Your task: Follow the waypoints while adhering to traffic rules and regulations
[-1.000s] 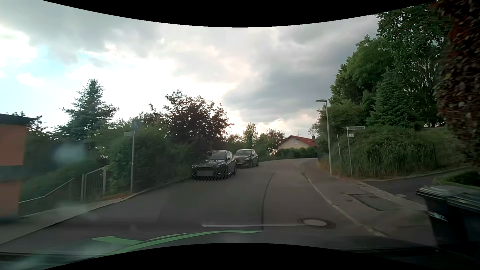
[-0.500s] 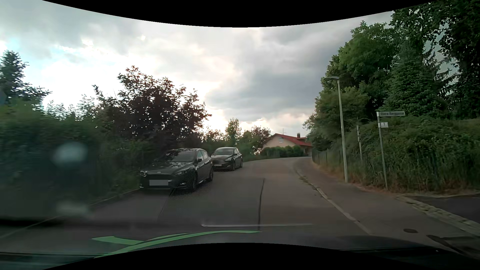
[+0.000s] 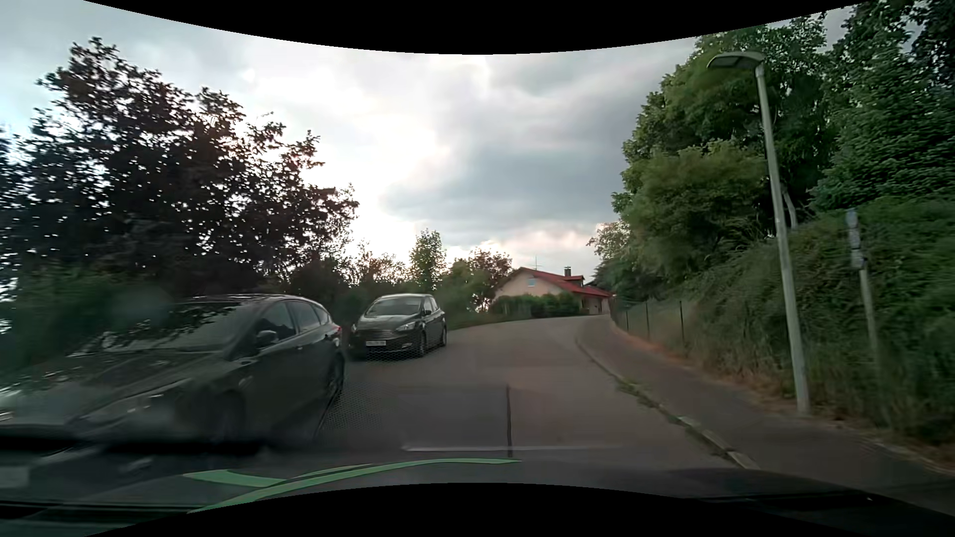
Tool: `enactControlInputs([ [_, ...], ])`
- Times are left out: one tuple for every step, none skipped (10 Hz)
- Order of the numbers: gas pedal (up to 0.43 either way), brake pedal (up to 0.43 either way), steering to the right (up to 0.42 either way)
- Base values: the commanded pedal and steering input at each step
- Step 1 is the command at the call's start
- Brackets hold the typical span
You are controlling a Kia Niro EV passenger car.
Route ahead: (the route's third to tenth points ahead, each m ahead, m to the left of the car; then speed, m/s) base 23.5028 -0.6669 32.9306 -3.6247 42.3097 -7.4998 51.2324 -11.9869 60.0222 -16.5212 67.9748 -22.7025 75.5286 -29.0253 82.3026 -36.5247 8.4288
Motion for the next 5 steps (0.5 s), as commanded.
enactControlInputs([
  [0.13, 0.0, 0.06],
  [0.13, 0.0, 0.054],
  [0.13, 0.0, 0.05],
  [0.138, 0.0, 0.05],
  [0.138, 0.0, 0.05],
])
